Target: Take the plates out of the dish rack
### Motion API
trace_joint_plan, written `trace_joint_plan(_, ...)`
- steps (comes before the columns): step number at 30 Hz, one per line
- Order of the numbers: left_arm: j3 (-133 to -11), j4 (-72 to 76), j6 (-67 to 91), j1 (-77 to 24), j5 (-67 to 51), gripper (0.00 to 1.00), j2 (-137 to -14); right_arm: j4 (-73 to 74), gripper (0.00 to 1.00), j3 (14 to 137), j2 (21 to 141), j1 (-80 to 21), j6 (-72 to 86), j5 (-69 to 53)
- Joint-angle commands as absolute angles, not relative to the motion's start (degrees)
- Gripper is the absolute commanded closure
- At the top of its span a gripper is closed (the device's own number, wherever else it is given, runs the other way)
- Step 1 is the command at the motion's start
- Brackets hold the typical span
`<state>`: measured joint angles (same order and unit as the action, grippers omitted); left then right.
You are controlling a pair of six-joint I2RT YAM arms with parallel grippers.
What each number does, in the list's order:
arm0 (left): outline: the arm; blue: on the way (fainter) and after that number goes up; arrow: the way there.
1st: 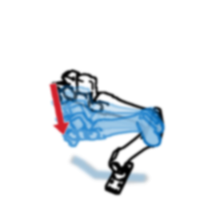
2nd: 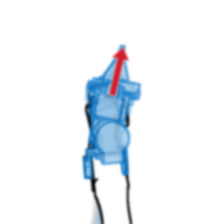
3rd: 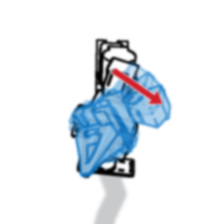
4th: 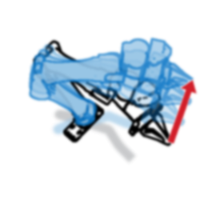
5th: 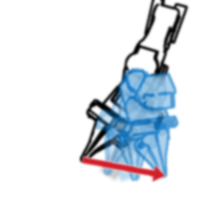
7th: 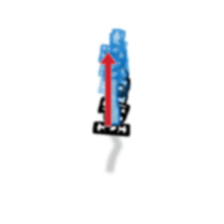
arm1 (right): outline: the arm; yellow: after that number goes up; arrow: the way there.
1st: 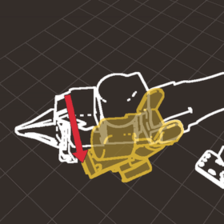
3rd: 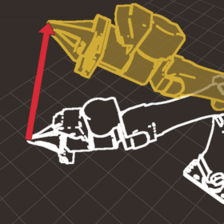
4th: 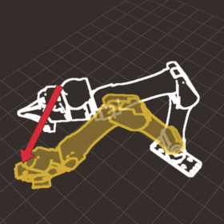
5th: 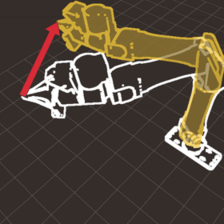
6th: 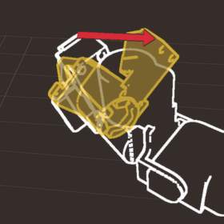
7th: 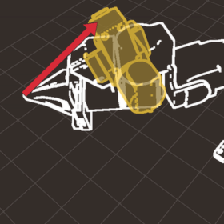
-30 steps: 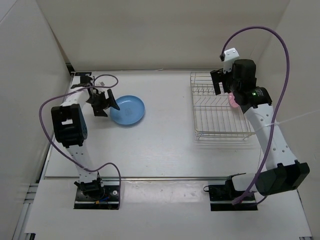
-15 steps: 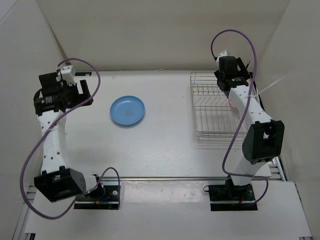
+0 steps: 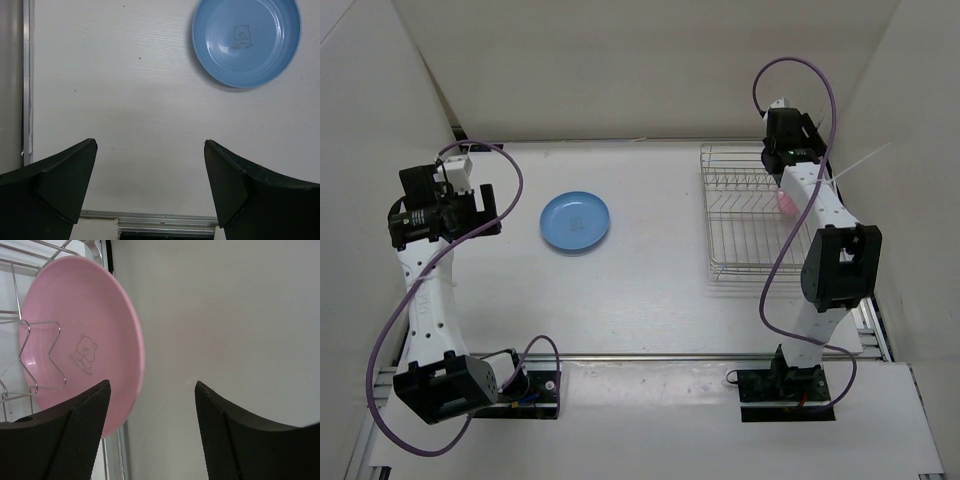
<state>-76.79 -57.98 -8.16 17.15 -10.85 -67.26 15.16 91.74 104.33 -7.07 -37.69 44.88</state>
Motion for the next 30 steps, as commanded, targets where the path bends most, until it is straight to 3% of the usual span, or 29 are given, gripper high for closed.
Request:
trace_joint_plan(1, -76.46, -57.39, -8.88, 17.58, -10.72, 0.0, -65.74, 13.1, 0.28, 93.17, 104.85, -6.51, -37.27, 45.62)
trace_joint_plan(16, -75.86, -56.26, -8.35, 19.34, -15.73, 0.0, -66.97, 13.1, 0.49, 93.16, 108.11, -4.83, -36.04, 45.62)
trace_joint_plan(24, -74.62, -55.63, -7.82, 19.34, -17.67, 0.0, -67.5, 13.1, 0.72, 93.16, 108.11, -4.83, -36.04, 47.37)
trace_joint_plan(30, -75.15, -56.16, -7.82, 19.34, -18.81, 0.0, -67.5, 13.1, 0.72, 93.69, 109.16, -4.83, -36.56, 47.9)
